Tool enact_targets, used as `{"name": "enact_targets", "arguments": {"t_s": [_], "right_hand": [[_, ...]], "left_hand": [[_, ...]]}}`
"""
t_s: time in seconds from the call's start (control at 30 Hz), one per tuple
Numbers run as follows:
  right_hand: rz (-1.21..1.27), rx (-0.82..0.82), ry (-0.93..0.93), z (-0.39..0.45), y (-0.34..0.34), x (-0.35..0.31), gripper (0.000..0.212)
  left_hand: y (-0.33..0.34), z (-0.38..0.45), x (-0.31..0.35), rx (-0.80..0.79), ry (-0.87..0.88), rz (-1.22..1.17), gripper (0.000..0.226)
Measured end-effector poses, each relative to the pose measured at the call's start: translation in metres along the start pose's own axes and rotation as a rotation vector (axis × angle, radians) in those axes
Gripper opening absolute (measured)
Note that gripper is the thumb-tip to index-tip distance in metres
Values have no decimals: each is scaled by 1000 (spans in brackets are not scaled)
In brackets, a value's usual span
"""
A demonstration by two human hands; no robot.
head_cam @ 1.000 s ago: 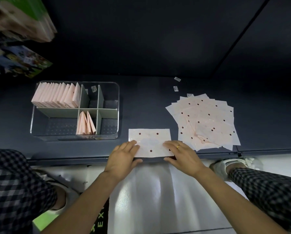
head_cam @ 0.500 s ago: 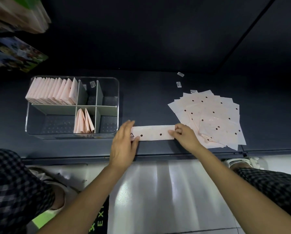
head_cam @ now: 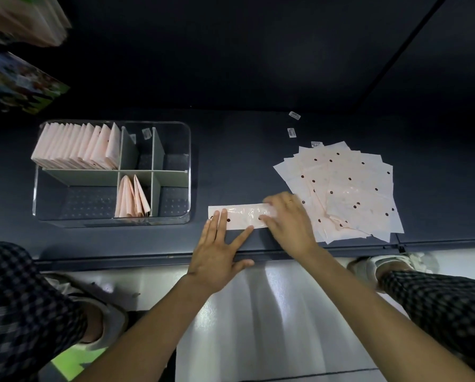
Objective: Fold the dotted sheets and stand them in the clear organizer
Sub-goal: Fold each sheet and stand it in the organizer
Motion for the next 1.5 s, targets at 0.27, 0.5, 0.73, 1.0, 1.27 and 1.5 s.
{"name": "enact_targets", "arguments": {"t_s": [0.27,0.5,0.73,1.0,1.27,1.5], "right_hand": [[-176,-165,-356,-4,-7,23,34],[-256,-143,-500,3,-25,14,18],[57,-121,-449,-39,-15,-30,1],[197,-409,-40,-42,-7,-8,44],[465,-461,425,-25,1,-5,10],[467,-539,640,-13,4,-3,21]], "left_hand": [[-8,4,-3,-67,-8,-39,73],[-21,7,-4,-96,-52,-117,65],[-36,-4,4,280,-34,-131,27],[-28,-6,-2,452,-109,-311,15],[-15,12,-12,396,-241,-362,26],[-23,21,-6,302,-263,-304,28]]}}
Point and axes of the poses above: each hand's wrist, its own z-axis towards the middle knuckle, its own y-axis out of the palm, x = y × z, the point moved 2 cm from there along z, towards the middle knuckle, and after that the axes turned 11 degrees about y, right-handed, at the moved point
